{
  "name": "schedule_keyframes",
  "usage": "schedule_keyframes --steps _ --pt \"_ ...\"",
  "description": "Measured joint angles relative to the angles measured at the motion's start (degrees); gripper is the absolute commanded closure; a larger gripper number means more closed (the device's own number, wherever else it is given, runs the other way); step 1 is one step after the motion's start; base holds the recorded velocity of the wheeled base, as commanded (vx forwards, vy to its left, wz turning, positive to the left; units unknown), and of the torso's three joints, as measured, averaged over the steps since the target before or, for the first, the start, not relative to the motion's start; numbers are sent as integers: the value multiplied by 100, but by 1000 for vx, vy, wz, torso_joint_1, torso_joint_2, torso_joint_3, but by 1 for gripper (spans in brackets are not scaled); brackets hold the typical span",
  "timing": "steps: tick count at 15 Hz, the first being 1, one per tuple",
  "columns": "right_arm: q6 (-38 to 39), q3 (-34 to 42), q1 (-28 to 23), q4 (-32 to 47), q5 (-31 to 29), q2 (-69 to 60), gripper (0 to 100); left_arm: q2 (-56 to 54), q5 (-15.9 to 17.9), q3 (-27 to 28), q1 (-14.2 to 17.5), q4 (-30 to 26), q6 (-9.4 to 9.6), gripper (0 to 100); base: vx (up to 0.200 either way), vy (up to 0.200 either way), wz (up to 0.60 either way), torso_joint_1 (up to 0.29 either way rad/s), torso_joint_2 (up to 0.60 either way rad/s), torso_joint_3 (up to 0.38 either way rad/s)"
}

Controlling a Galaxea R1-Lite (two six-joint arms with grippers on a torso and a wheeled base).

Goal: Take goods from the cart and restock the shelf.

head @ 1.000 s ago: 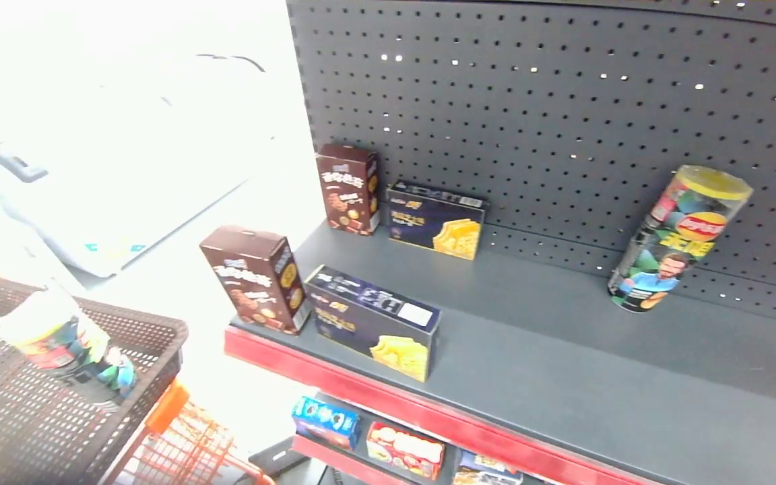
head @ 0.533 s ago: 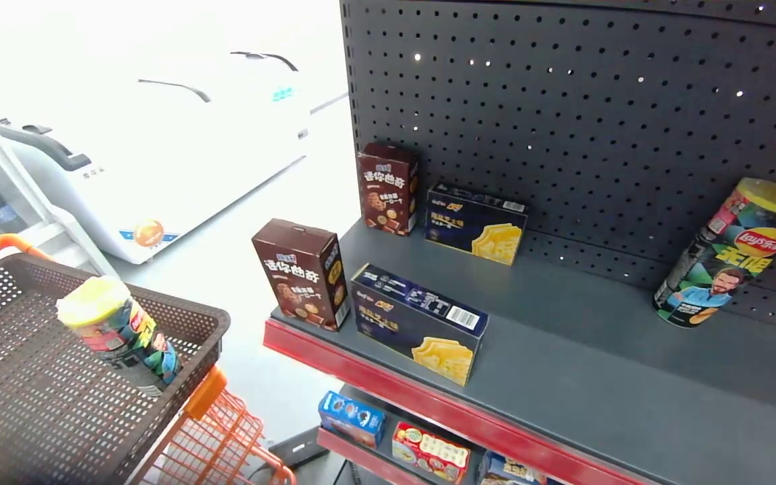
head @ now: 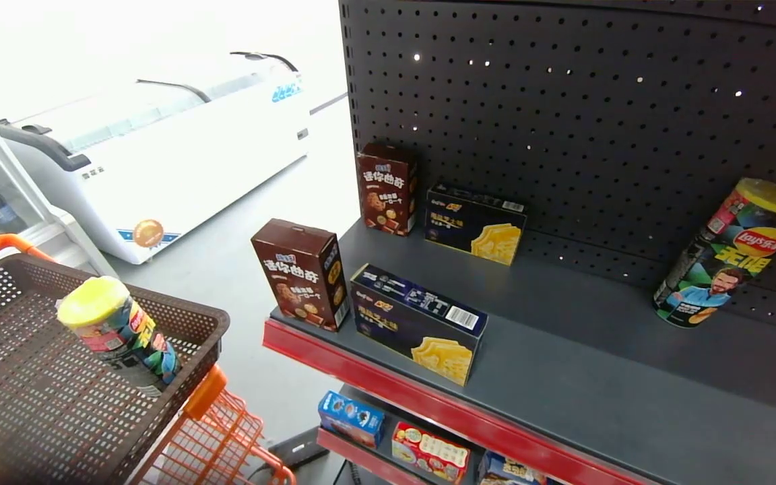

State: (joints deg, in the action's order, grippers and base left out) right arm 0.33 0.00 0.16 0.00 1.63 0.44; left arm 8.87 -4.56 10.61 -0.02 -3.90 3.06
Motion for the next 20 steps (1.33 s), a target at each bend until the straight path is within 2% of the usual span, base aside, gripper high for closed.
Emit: schedule_keyframes --steps 4,5,7,10,13,15,17,20 --pt "0 0 0 0 0 0 0 1664 -135 741 -5 -20 -39 0 0 0 0 0 0 0" --pt "2 0 0 0 0 0 0 2072 -154 827 12 145 -52 0 0 0 0 0 0 0" --pt "0 0 0 2 2 0 0 2957 -182 868 84 852 -66 0 0 0 0 0 0 0" --pt "0 0 0 0 0 0 0 4443 -335 669 217 2751 -41 0 0 0 0 0 0 0" --pt "0 0 0 0 0 0 0 6097 -718 258 473 4966 101 0 0 0 0 0 0 0" --pt "2 0 0 0 2 0 0 7180 -857 -33 591 6455 148 0 0 0 0 0 0 0" --pt "2 0 0 0 0 0 0 8101 -916 -185 689 7433 184 0 0 0 0 0 0 0" --pt "2 0 0 0 0 0 0 9099 -909 -124 906 8202 194 0 0 0 0 0 0 0"
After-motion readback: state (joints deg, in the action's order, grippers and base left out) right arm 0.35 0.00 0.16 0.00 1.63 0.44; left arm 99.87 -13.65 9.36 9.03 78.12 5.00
